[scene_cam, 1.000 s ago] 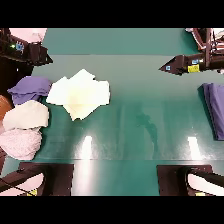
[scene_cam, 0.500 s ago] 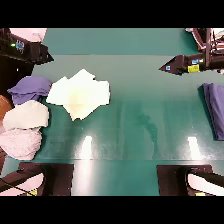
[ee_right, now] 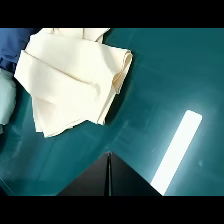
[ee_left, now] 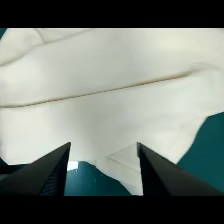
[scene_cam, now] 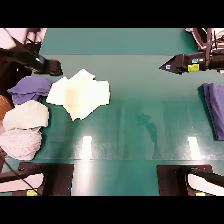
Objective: Fold the shirts.
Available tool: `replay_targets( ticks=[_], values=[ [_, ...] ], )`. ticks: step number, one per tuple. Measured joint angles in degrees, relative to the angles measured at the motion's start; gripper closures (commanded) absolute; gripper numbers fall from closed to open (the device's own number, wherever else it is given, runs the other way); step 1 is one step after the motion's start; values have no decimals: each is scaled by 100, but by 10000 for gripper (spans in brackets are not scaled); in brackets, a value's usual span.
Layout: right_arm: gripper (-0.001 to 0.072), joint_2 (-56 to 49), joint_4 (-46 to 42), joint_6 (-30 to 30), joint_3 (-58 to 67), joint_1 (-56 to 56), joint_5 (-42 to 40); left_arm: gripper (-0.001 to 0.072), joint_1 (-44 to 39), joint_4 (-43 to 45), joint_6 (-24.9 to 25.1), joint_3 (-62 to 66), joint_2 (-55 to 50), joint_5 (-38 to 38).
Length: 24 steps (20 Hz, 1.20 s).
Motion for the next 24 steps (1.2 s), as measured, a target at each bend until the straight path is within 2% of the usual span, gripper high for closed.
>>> replay_targets(
  ticks=[8, 9, 11, 13, 14, 15, 18, 19, 20, 21, 24],
  values=[
    [695, 0, 2, 2, 0, 0, 144, 205, 0, 511, -17, -278, -1331, 802],
    [695, 0, 2, 2, 0, 0, 157, 246, 0, 540, -17, -289, -1394, 905],
    [695, 0, 0, 0, 0, 0, 164, 489, 0, 560, -20, -302, -1471, 1086],
    [695, 0, 2, 2, 0, 0, 170, 493, 0, 577, -20, -313, -1515, 1163],
    [695, 0, 2, 0, 0, 0, 173, 642, 0, 581, -20, -313, -1523, 1189],
    [695, 0, 7, 0, 0, 0, 173, 681, 0, 581, -20, -315, -1534, 1196],
    [695, 0, 31, 0, 0, 0, 173, 675, 0, 588, -11, -319, -1545, 1128],
    [695, 0, 33, 0, 0, 0, 175, 395, 0, 595, 31, -317, -1543, 1058],
    [695, 0, 33, 2, 0, 0, 175, 49, 0, 612, 79, -297, -1534, 970],
    [695, 0, 37, 0, 0, 0, 175, -13, 0, 638, 125, -256, -1521, 870],
    [695, 0, 39, 2, 0, 0, 175, -13, 0, 699, 201, -96, -1478, 501]
  ],
)
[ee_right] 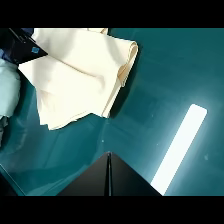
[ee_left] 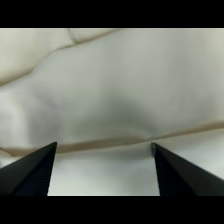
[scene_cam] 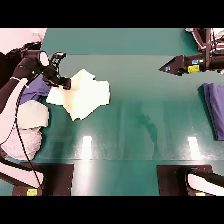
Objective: Fold the shirts.
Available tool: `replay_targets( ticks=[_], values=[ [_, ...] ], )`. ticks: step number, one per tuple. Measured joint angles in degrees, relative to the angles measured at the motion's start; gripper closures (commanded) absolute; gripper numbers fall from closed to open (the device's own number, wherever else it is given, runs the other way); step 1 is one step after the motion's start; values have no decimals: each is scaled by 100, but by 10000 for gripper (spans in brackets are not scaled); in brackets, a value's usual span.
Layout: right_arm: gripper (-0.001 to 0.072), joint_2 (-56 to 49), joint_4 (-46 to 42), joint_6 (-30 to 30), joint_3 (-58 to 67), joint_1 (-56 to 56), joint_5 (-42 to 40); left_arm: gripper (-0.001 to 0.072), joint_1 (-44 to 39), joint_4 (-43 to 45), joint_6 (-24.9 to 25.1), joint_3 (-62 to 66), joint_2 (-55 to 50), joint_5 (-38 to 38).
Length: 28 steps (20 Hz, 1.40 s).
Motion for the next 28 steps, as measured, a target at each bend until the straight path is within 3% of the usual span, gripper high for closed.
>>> replay_targets(
  ticks=[5, 6, 7, 8, 15, 21, 22, 23, 24, 28],
  values=[
    [695, 2, 2, 0, 0, 0, 2, -10, 0, -81, 0, -356, 9, 50],
    [695, 2, 2, 0, 0, 0, 2, 197, 0, -111, -4, -507, 9, 129],
    [695, 2, 2, 0, 0, 0, 2, 552, 2, -140, -22, -638, 9, 199],
    [695, 2, 2, 0, 0, 0, 2, 681, 0, -162, -24, -721, 15, 234],
    [695, 326, 7, 4, 0, -221, 0, 683, -234, -682, -35, 59, 186, -219],
    [695, 1163, 4, 4, 0, -940, -225, 681, -2009, -1475, 2, 710, 577, -444],
    [695, 1281, 0, 4, 0, -1069, -254, 617, -2404, -1615, 98, 743, 590, -407],
    [695, 1373, 0, 4, 0, -1178, -271, 269, -2763, -1725, 203, 763, 597, -319],
    [695, 1449, -2, 2, 0, -1285, -289, 88, -3106, -1810, 291, 782, 601, -179],
    [695, 1600, -11, 2, 0, -1537, -232, 91, -3805, -1912, 487, 874, 612, 332]
  ],
)
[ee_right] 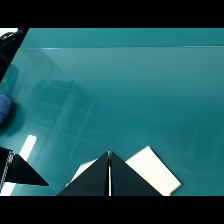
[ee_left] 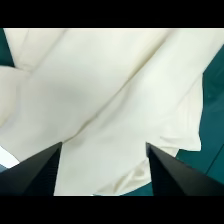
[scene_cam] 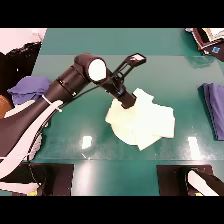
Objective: Fold the shirts.
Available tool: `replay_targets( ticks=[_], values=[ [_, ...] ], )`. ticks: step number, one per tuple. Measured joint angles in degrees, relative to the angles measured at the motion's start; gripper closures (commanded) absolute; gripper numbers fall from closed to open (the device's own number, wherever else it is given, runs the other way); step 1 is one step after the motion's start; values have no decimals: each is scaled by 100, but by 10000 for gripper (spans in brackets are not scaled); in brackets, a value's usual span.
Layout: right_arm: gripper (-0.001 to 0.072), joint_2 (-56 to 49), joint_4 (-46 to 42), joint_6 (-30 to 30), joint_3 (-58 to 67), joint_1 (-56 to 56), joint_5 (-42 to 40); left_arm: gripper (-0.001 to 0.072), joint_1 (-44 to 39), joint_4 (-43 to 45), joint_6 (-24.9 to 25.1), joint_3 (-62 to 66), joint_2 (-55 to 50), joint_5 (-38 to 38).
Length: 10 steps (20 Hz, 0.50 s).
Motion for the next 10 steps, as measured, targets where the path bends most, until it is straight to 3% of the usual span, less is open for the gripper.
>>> replay_targets(
  ticks=[4, 10],
  values=[
    [695, 44, -2, 0, 0, -79, 149, 90, 455, 70, -125, 76, -44, 227],
    [695, 55, -2, 0, 0, -103, 258, 91, 1307, -1049, -201, 83, -940, 282]
  ],
)
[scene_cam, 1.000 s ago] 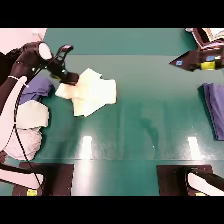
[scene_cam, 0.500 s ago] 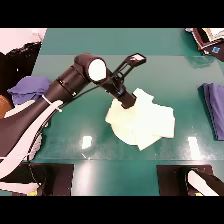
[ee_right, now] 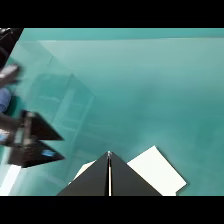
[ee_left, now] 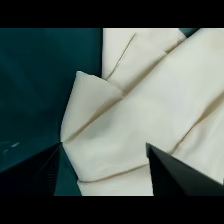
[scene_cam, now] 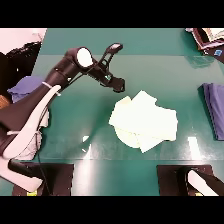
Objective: Fold the shirts.
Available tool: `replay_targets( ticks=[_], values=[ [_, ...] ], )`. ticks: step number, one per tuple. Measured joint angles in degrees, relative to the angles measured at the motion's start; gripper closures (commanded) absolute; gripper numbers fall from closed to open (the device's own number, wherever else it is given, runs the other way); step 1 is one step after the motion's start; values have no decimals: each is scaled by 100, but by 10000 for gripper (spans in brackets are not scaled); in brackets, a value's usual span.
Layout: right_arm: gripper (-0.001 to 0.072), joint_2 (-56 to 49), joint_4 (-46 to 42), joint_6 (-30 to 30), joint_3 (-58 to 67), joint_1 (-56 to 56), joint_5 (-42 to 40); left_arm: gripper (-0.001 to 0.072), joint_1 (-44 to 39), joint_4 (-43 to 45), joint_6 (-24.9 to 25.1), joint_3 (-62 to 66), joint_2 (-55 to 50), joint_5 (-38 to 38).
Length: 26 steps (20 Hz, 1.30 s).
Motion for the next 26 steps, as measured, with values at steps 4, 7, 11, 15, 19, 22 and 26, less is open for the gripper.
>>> replay_targets(
  ticks=[4, 7, 11, 15, 19, 22, 26],
  values=[
    [695, 0, -2, 0, -2, -2, 125, 90, 153, -498, 116, -2, -798, 2],
    [695, 0, -9, 0, -2, -2, 179, 90, 103, -739, 302, 0, -1132, 4],
    [695, 0, -7, -2, -2, -2, 199, 473, -61, -850, 455, 4, -1327, 160],
    [695, 0, -7, -2, -4, -2, 227, 683, -52, -863, 516, 175, -1386, 140],
    [695, 2, -308, 22, -46, -2, 308, 682, 382, -734, 529, 597, -1167, -297],
    [468, -4, -739, 251, -476, -2, 345, 681, 892, -621, 535, 756, -833, -560],
    [198, -402, -966, 378, -1615, 188, -4, 681, 1386, -555, 573, 809, -649, -984]
  ],
)
